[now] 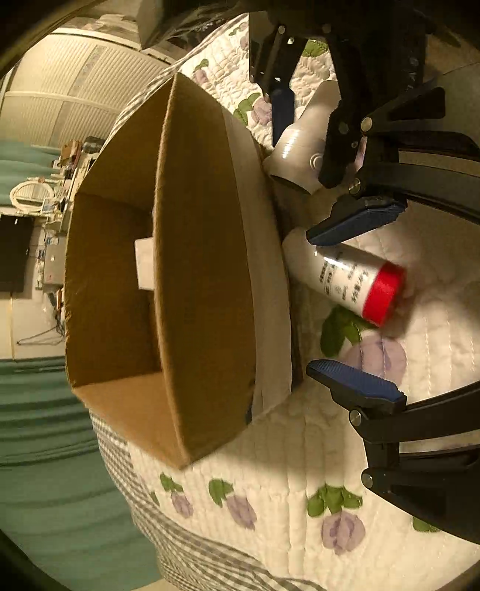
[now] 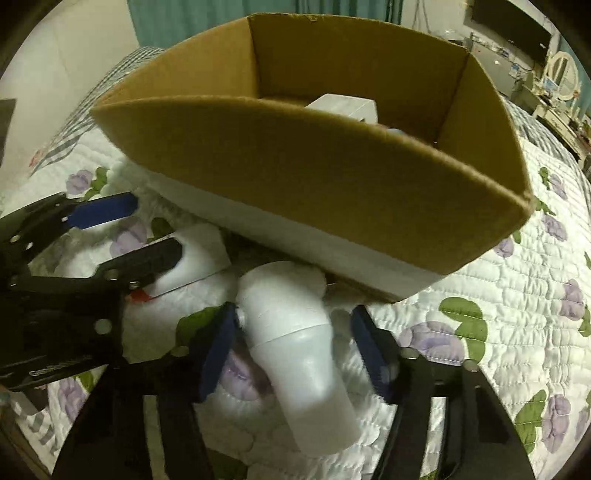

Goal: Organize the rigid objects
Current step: 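Grasp the red-capped white bottle with the left tool while the right tool grasps the white plastic bottle, then lower both bottles into the box and open both tools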

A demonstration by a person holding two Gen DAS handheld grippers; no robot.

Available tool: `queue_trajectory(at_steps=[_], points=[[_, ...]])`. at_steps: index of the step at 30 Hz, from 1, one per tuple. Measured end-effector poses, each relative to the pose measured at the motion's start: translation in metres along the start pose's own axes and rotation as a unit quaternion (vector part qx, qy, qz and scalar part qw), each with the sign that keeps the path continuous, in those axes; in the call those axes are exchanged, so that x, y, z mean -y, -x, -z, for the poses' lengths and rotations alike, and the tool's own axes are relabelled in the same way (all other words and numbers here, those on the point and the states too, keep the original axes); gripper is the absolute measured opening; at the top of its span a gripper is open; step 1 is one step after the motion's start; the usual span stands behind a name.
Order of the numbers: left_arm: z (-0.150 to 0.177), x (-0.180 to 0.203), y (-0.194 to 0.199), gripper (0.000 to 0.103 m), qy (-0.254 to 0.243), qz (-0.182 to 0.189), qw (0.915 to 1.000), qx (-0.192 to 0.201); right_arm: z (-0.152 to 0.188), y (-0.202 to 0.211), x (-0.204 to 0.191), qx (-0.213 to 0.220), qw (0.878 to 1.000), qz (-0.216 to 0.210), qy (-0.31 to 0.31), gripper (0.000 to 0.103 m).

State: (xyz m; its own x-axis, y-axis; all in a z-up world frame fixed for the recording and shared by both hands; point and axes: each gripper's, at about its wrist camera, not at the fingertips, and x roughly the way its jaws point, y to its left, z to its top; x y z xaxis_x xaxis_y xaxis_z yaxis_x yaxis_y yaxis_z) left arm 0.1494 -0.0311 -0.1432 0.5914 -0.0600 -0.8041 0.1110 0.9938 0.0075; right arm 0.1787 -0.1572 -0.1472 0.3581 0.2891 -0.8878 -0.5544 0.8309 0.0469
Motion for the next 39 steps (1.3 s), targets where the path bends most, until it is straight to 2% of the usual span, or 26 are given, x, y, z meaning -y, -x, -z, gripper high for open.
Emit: queue_trajectory(at_steps=[4,5,7,8,10,14,19,22,27,33,39], points=[[0.003,0.006,-0.013,0.065,-0.015,0.014,0.9992,-0.033,0.002,0.004,0.0,-0.005,1.0,0.014,0.009,0.049],[0.004,0.008,-0.015,0.061,-0.021,0.011,0.9991,-0.036,0.003,0.004,-0.001,-0.008,1.0,0.023,0.014,0.049],[0.007,0.014,-0.013,0.045,-0.043,0.023,0.9984,-0.03,0.006,0.01,0.001,-0.008,1.0,0.028,0.012,0.049],[0.008,0.018,-0.01,0.043,-0.055,0.016,0.9981,-0.023,0.007,0.011,0.001,-0.009,0.999,0.03,0.01,0.049],[0.009,0.021,-0.006,0.041,-0.064,0.015,0.9977,-0.02,0.009,0.017,0.001,-0.009,0.999,0.037,0.009,0.049],[0.011,0.018,0.01,0.038,-0.036,0.022,0.999,-0.016,0.015,0.031,0.0,-0.009,0.999,0.045,0.003,0.049],[0.008,0.019,0.05,0.036,-0.026,0.008,0.9996,0.005,0.019,0.066,0.007,0.002,0.998,0.061,-0.015,0.049],[0.0,0.016,0.08,0.036,-0.009,0.012,0.9993,0.034,0.02,0.092,0.004,0.025,0.997,0.065,-0.026,0.049],[-0.022,0.02,0.121,0.036,-0.007,0.011,0.9966,0.081,0.003,0.133,-0.002,0.074,0.994,0.071,-0.049,0.049],[-0.05,0.006,0.16,0.036,-0.012,0.012,0.9915,0.129,-0.037,0.156,-0.02,0.118,0.989,0.081,-0.047,0.049],[-0.097,-0.005,0.174,0.036,-0.001,0.014,0.9869,0.161,-0.084,0.192,-0.014,0.176,0.979,0.096,-0.039,0.049]])
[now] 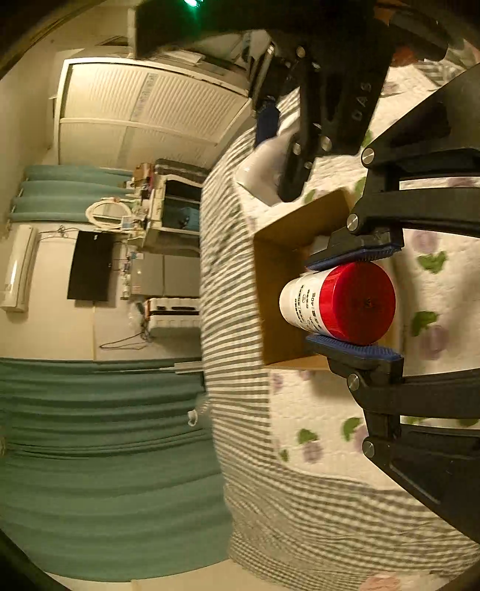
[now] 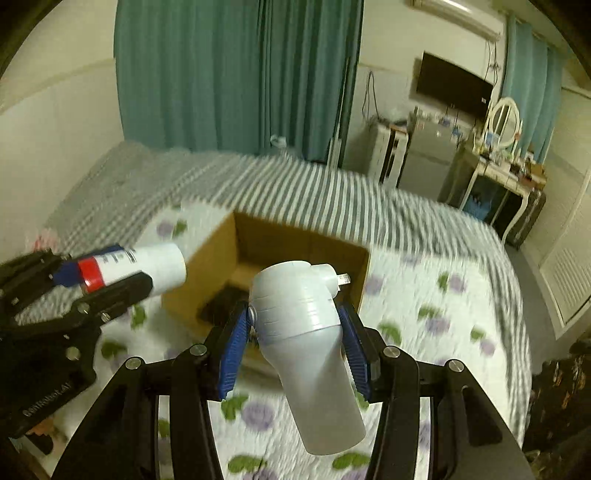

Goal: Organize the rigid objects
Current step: 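Lower both bottles into the box and open both tools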

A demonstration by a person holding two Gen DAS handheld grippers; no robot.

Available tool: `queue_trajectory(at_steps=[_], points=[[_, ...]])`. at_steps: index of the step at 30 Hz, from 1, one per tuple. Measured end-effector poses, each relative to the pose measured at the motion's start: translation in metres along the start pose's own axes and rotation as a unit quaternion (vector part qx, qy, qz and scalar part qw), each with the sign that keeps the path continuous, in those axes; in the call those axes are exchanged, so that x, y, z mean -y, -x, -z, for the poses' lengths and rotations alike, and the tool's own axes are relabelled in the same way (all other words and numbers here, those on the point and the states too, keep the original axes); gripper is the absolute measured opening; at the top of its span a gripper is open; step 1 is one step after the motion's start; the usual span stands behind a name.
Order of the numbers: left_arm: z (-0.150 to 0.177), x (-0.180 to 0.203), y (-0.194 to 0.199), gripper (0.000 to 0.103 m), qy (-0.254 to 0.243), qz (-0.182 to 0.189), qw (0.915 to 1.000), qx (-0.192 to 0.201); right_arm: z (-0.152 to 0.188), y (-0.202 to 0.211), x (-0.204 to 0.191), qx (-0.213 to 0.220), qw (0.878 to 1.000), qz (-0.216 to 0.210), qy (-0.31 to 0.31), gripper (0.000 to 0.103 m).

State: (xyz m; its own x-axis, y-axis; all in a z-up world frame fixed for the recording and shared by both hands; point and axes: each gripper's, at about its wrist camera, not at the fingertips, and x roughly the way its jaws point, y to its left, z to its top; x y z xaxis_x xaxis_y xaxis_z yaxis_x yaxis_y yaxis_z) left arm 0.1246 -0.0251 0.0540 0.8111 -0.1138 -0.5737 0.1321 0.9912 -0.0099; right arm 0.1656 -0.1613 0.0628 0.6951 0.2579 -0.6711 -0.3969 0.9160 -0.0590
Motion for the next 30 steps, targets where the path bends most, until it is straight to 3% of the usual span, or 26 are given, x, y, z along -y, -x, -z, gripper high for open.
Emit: queue_trajectory(at_steps=[4,11,22,30], points=[[-0.025,-0.005,-0.016,0.036,-0.01,-0.006,0.9999,0.011,-0.04,-0.005,0.005,0.022,1.0,-0.001,0.002,0.049],[-0.046,-0.017,-0.072,0.037,-0.017,-0.017,0.9997,0.002,-0.071,-0.044,0.007,0.027,1.0,-0.007,0.009,0.049],[-0.026,-0.023,-0.154,0.037,-0.028,-0.018,0.9986,-0.041,-0.039,-0.144,0.037,-0.03,0.999,-0.012,-0.028,0.049],[-0.002,-0.019,-0.193,0.037,-0.04,-0.02,0.9952,-0.087,-0.029,-0.179,0.052,-0.049,0.998,0.001,-0.045,0.049]])
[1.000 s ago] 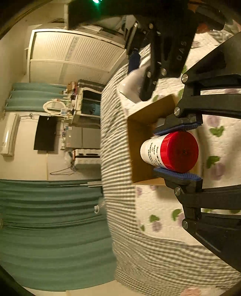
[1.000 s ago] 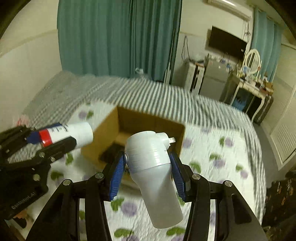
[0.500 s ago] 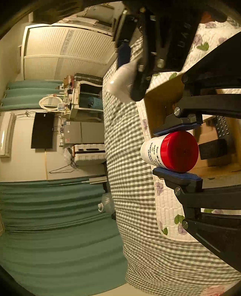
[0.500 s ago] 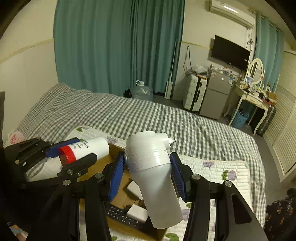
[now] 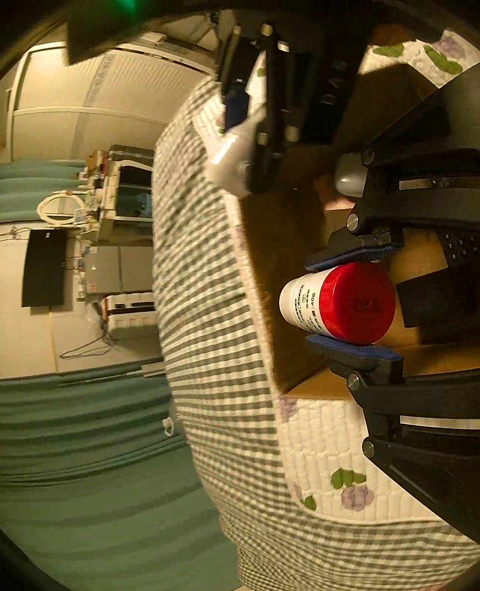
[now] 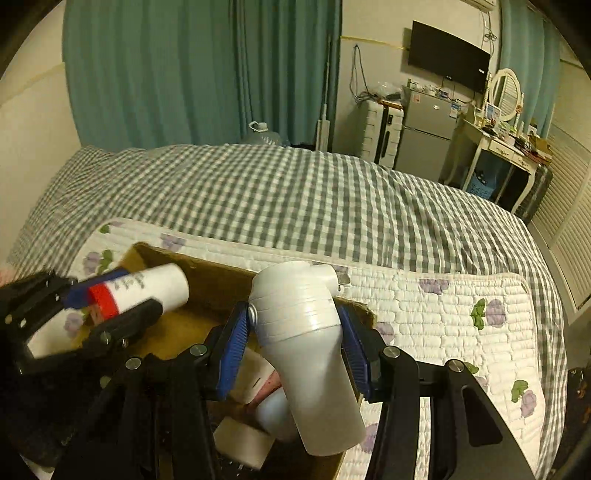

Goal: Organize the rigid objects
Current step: 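Lower both bottles into the box and open both tools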

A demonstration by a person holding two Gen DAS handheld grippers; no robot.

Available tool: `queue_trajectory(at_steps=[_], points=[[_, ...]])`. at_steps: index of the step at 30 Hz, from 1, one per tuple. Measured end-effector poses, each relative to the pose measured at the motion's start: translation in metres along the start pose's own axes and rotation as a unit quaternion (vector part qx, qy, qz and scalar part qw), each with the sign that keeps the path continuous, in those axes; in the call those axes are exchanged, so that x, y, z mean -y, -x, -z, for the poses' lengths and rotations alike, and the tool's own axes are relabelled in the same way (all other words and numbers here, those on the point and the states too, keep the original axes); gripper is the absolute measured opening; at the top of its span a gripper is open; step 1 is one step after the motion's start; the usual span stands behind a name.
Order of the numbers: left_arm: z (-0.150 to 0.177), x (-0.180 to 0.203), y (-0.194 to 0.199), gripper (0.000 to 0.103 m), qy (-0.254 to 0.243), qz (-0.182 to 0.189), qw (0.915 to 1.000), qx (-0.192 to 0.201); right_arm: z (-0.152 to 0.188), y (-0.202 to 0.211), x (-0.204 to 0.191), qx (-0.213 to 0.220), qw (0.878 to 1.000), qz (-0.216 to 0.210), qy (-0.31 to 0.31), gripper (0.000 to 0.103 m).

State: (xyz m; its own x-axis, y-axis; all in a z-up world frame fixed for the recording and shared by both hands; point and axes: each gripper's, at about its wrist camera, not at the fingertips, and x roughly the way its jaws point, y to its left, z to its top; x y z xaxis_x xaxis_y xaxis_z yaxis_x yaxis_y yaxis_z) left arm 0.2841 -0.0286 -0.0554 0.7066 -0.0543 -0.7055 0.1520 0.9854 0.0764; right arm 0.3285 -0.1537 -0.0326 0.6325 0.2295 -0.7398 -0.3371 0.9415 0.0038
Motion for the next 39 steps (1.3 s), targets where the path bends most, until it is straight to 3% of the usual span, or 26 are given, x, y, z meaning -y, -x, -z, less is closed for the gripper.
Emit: queue_trajectory(at_steps=[4,15,18,20,28,39], points=[[0.008,-0.002,-0.013,0.037,0.017,0.007,0.9994,-0.03,0.002,0.001,-0.004,0.0,1.0,-0.002,0.006,0.049],[0.015,0.006,-0.012,0.039,0.027,0.005,0.9982,-0.053,0.022,0.006,-0.01,-0.021,1.0,-0.022,0.0,0.049],[0.01,0.01,-0.004,0.049,0.023,-0.002,0.9991,-0.037,0.019,0.013,-0.007,-0.012,1.0,-0.017,-0.006,0.05],[0.005,0.011,0.004,0.055,0.022,-0.007,0.9994,-0.026,0.015,0.02,-0.004,-0.006,1.0,-0.013,-0.011,0.058],[-0.017,0.006,0.049,0.056,0.027,-0.029,0.9992,0.008,-0.005,0.072,0.011,0.031,0.999,0.013,-0.034,0.059],[-0.042,0.009,0.179,0.063,0.026,-0.044,0.9934,0.102,-0.013,0.2,0.003,0.105,0.993,0.04,-0.025,0.067]])
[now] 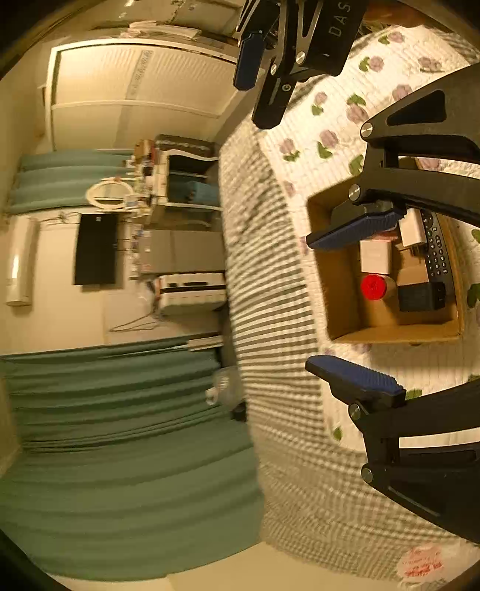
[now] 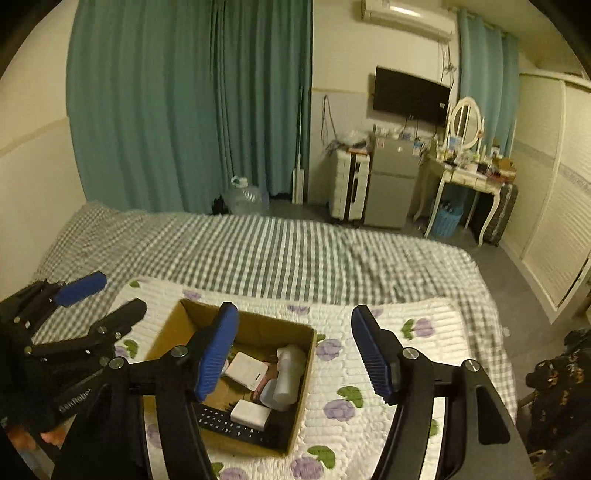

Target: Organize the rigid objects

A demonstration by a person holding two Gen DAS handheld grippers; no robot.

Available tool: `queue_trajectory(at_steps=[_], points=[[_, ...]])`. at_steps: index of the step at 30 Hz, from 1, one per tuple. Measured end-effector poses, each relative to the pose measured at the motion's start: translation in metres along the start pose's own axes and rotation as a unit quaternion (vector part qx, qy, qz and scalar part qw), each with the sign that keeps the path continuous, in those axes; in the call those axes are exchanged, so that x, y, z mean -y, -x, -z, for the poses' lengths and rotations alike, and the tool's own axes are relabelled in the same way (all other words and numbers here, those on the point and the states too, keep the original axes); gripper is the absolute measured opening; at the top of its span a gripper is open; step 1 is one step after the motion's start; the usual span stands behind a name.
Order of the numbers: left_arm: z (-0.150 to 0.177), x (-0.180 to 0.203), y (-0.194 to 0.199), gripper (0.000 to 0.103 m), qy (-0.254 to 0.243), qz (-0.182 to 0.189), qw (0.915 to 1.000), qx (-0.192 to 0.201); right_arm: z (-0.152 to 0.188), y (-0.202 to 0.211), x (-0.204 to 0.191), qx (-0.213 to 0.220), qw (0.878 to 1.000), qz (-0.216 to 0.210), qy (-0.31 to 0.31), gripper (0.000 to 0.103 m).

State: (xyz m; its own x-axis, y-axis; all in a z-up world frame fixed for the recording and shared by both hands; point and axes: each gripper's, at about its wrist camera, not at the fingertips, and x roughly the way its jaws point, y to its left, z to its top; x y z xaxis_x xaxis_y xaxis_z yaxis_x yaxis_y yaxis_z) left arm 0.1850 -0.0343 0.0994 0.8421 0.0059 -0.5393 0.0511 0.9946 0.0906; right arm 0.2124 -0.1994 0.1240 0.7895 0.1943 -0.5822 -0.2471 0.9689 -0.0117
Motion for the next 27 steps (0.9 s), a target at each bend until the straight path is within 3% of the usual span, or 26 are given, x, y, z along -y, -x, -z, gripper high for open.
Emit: queue_trajectory(at_steps=[6,10,16,21,25,27], points=[[-0.008,-0.004,0.062,0.066,-0.002,-0.008,0.9986,0.051,-0.004,0.062,-0.003,0.038,0.999,0.006,0.001,0.078],[-0.004,-0.004,0.095,0.07,-0.005,-0.011,0.9965,0.083,-0.001,0.096,-0.011,0.067,0.998,0.015,0.011,0.093],[0.007,-0.011,0.128,0.072,0.004,-0.017,0.993,0.117,0.012,0.124,-0.026,0.087,0.996,0.011,0.023,0.097],[0.031,-0.024,0.125,0.072,0.025,-0.021,0.9938,0.106,0.04,0.124,-0.026,0.107,0.994,-0.013,-0.004,0.103],[0.053,-0.026,0.106,0.072,0.036,-0.03,0.9946,0.092,0.075,0.088,-0.021,0.091,0.995,-0.035,-0.022,0.103],[0.066,-0.023,0.098,0.072,0.038,-0.033,0.9947,0.09,0.092,0.074,-0.023,0.084,0.996,-0.026,-0.013,0.103]])
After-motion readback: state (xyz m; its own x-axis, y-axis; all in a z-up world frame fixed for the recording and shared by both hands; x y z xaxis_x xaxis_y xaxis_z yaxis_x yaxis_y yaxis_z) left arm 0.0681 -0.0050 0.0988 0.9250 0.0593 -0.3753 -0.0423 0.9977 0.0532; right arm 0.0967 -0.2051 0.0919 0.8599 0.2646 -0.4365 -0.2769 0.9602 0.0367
